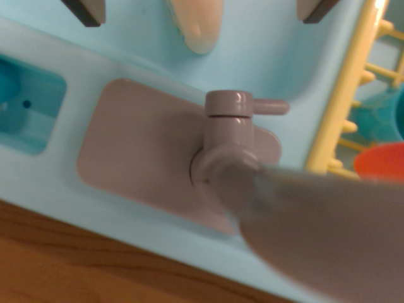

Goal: Pick detergent from the sink

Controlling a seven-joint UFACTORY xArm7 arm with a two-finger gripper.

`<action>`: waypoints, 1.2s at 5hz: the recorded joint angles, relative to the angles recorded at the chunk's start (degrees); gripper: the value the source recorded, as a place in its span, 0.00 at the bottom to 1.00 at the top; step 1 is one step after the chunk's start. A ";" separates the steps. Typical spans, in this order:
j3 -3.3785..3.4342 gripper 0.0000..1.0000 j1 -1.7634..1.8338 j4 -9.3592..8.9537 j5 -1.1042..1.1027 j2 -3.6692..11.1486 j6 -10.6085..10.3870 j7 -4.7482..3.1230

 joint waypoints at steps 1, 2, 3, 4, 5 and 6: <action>-0.07 0.00 -0.13 -1.76 0.35 0.39 -2.26 -1.44; -0.07 0.00 -0.13 -1.76 0.35 0.39 -2.26 -1.44; -0.14 0.00 -0.26 -3.38 0.68 0.75 -4.34 -2.76; -0.14 0.00 -0.26 -3.38 0.68 0.75 -4.34 -2.76; -0.20 0.00 -0.37 -4.84 0.97 1.07 -6.21 -3.96; -0.20 0.00 -0.37 -4.84 0.97 1.07 -6.21 -3.96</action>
